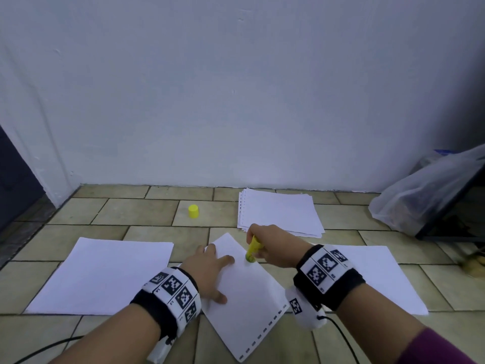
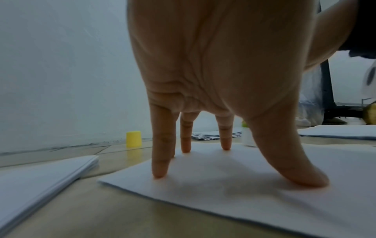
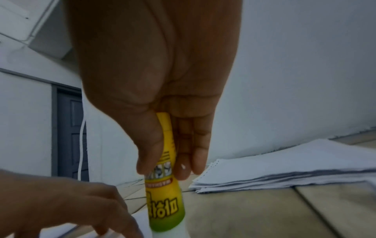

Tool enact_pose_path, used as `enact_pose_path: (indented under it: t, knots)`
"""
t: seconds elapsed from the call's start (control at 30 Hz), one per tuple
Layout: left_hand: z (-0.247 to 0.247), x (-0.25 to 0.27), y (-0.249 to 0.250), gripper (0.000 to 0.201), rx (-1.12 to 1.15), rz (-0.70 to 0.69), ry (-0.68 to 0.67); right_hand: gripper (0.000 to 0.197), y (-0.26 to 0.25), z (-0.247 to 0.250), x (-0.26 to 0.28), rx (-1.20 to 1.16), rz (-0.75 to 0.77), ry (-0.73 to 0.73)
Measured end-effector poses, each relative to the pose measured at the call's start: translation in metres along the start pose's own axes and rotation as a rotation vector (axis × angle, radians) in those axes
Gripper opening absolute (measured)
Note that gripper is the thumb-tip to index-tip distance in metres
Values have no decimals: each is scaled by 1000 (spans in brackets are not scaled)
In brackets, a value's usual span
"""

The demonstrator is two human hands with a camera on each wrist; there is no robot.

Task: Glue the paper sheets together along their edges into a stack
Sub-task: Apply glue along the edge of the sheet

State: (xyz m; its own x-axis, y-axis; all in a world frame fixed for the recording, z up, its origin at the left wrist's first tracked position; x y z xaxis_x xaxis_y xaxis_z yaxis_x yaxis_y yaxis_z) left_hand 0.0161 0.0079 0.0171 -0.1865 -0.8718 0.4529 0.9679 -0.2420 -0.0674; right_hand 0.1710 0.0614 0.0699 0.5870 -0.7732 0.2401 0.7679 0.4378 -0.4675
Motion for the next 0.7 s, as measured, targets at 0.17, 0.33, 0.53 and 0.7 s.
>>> enact_pose_path:
  t: [0.17,0.33,0.53,0.7]
  knots:
    - [0,0,-3,88,-88,-29,16,30,12,3,33,68,-53,-105]
    - [3,5,-4,78,-134,-39,24,31,15,6,54,139,-66,-188]
    - [8,12,6,65,-153,-14,69,22,17,25,57,49,-77,-47]
    - [9,12,21,71,-120,-200,151,20,22,44,48,-172,-80,206]
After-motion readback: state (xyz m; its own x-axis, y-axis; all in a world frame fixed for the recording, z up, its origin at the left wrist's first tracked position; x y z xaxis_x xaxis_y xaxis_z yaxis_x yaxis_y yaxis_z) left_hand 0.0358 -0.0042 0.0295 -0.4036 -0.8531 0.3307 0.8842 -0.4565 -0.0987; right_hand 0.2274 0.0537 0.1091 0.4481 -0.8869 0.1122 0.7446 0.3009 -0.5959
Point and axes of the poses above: each hand's wrist, its own x-axis away from the middle knuckle, its own z-axis out of the back of the hand, y = z × x, the point moved 3 cm from there along -x, towards the middle knuckle, and after that the axes turned 8 degrees about -x, right-handed, at the moved point
